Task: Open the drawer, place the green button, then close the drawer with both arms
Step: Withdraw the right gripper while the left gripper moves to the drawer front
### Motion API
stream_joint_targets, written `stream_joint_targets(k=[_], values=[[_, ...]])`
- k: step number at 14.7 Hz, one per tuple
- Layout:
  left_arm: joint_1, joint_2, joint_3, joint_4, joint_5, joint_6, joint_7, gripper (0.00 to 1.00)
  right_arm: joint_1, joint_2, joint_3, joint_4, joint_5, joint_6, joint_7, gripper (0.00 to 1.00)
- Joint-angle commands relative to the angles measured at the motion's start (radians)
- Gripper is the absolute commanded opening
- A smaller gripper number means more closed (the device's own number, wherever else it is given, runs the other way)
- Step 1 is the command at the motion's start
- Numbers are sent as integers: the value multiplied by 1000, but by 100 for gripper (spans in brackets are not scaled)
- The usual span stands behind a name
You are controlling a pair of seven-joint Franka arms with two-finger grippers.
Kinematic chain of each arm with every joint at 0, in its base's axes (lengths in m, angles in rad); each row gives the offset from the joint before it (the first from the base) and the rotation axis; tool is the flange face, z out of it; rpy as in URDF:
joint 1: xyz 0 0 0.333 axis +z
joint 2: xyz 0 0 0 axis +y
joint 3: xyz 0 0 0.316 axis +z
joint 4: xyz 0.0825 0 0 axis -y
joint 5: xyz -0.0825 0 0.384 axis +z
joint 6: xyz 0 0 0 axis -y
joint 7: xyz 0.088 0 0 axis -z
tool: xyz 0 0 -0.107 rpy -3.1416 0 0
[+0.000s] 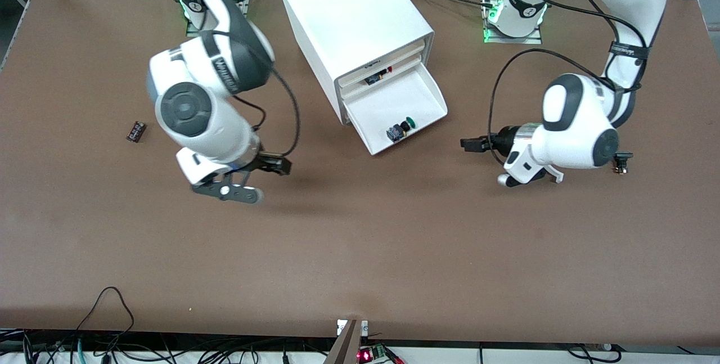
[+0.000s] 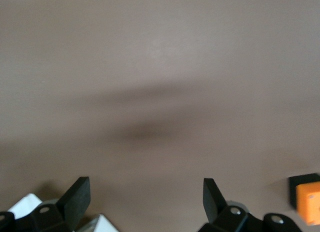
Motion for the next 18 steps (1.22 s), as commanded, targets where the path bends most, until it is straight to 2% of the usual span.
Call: stream_joint_targets(k=[1,4,9,13,15,18], values=[[-100,1,4,-13,112,114,-228,100,-77,-100,14,-128,15,9,-136,100],[-160,18,4,-14,166,215,-316,100,-143,-143,12,-171,15,11,-213,100],[-229,72,5,-62,177,384,-361,100,-251,-233,12,-247,15,4,-363,100],[-280,96,4,-103,177,493,-382,100,-281,-365,12,-374,15,14,-388,100],[-298,87,4,-117,177,506,-388,100,-281,-432,-2,-436,15,24,-388,100],[-301,78,-4,-126,177,495,-390,100,-281,-511,-11,-471,15,11,-390,100]])
